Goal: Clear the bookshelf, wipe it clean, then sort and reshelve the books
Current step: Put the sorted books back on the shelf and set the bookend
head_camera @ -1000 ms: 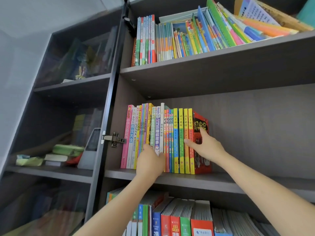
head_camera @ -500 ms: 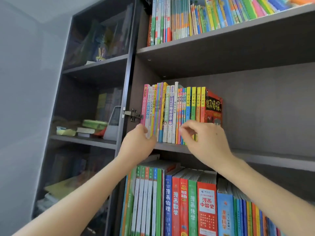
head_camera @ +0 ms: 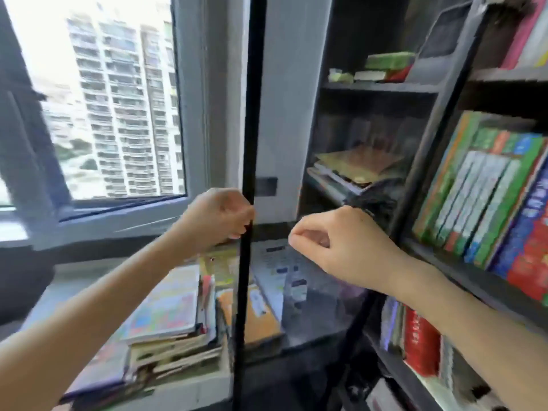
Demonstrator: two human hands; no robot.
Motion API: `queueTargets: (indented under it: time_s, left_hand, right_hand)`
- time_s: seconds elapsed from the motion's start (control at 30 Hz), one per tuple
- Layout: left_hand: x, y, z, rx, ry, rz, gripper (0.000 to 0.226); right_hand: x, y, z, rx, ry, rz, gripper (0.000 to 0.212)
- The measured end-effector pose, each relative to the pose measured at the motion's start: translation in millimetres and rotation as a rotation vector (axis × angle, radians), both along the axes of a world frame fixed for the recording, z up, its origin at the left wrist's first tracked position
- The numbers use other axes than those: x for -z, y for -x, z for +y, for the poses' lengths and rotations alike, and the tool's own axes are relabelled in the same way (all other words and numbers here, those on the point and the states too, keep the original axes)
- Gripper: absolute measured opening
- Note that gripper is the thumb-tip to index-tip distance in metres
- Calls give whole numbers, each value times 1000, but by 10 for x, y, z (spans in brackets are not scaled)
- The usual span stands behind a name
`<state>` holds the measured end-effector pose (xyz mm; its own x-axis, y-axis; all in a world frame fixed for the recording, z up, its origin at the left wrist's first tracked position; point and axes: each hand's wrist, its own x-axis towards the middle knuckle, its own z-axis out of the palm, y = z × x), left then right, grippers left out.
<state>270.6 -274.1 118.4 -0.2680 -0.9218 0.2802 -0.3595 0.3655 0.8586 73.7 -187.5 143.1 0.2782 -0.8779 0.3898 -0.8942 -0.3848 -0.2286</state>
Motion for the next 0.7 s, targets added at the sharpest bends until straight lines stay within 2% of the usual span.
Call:
queueTargets:
  time_s: [0.17,0.3,0.4,0.53,0.63,0.7]
  left_hand:
    - [574,-1217,10,-328,-109,-76,17]
    - [1230,-1875,-112,-513,-294,-136,19]
    - [1808,-2184,-269,-570,-455,-163,22]
    - [2559,-2465,-675,-573,-602,-200,28]
    - [2875,-2521,-1055,-526,-655,-190,21]
    - [2969,-2560,-1281,-463,-765,-120,17]
  right_hand:
    - [696,-832,-218,-166,-223,-132,20]
    - [1270,-1309,-399,-179,-363,-244,24]
    - [1759,-1580,-670,-89,-474,-260,25]
    - [2368,-1874,-1250,153,-602,-257,28]
    - [2659,-2054,-1680,335,-621,-208,34]
    - [2827,-2171,-1909,427,-667,-175,41]
